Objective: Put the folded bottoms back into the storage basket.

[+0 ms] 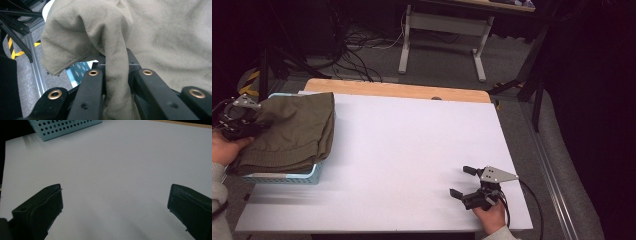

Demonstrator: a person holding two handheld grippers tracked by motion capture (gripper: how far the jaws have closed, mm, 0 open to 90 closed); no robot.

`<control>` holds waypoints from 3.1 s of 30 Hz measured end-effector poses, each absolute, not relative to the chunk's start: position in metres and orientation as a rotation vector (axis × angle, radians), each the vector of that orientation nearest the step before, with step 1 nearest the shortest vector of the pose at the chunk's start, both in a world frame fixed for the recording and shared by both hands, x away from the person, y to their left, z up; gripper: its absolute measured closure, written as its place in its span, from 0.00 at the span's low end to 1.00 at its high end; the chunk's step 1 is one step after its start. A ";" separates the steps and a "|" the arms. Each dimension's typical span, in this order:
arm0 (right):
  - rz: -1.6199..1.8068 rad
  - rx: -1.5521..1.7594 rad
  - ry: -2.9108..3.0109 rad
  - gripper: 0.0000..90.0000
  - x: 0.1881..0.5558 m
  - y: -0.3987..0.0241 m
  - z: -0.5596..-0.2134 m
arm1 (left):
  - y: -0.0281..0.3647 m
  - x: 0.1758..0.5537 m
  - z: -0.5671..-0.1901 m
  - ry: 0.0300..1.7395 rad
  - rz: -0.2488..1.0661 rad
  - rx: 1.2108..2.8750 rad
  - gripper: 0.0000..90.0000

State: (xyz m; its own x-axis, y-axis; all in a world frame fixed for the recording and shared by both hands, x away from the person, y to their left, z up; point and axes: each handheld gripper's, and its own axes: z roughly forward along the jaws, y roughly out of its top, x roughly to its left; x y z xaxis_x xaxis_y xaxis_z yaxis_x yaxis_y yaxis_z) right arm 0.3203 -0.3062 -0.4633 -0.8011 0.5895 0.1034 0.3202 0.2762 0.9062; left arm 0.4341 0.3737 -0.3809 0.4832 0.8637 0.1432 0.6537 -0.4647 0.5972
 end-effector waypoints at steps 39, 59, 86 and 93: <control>1.532 0.826 2.299 0.00 0.320 -0.306 -0.463 | 0.345 0.455 -0.381 1.563 0.857 1.956 0.83; 1.527 0.830 2.300 0.00 0.319 -0.306 -0.463 | 0.338 0.471 -0.415 1.705 0.729 2.045 0.86; 1.523 0.818 2.304 0.00 0.318 -0.305 -0.463 | 0.250 0.506 -0.408 1.491 0.612 2.113 0.79; 1.529 0.810 2.304 0.00 0.318 -0.305 -0.463 | 0.237 0.516 -0.424 1.521 0.487 2.226 0.83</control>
State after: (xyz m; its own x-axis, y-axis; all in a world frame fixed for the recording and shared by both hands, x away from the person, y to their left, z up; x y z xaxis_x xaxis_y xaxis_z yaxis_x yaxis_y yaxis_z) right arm 0.3183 -0.3049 -0.4634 -0.8112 0.5782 0.0880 0.3057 0.2908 0.9066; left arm 0.5163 0.2368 -0.4245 0.3477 0.9357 0.0604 0.7966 -0.3287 0.5073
